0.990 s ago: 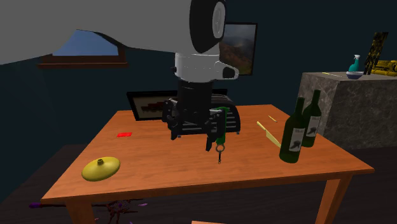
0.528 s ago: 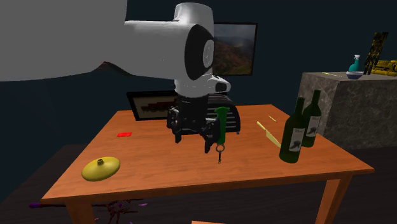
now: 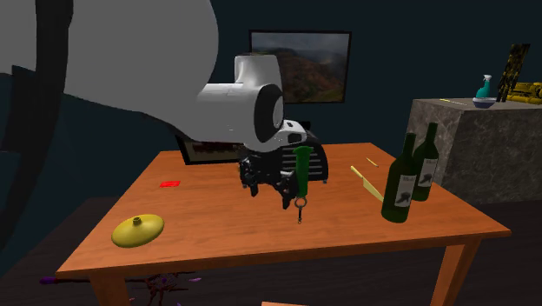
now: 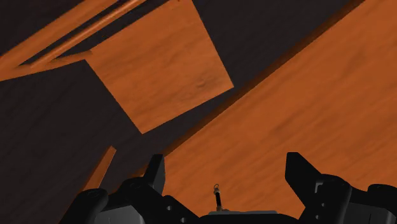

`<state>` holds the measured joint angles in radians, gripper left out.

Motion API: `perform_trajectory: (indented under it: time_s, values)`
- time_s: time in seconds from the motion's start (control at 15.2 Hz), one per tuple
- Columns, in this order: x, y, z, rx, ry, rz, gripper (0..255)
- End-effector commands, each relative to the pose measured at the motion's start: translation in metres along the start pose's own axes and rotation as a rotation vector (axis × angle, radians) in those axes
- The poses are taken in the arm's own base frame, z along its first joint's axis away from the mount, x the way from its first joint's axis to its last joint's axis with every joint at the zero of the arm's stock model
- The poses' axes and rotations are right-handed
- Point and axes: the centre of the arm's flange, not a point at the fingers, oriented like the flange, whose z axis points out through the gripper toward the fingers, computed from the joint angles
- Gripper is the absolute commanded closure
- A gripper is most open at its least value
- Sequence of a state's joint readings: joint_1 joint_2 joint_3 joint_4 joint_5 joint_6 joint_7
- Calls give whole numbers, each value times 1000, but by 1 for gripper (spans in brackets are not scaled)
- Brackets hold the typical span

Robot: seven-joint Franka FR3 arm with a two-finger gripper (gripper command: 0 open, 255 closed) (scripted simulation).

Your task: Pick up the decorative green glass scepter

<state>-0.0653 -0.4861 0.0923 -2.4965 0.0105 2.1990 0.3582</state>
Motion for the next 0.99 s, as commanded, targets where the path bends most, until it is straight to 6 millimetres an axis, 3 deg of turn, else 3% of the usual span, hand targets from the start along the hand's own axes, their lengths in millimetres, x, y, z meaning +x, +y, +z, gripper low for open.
perform_trajectory:
  time_s: [0.0, 0.92]
  values:
    - [14, -10, 18, -8, 34, 27, 0]
    - [133, -54, 126, -84, 246, 214, 0]
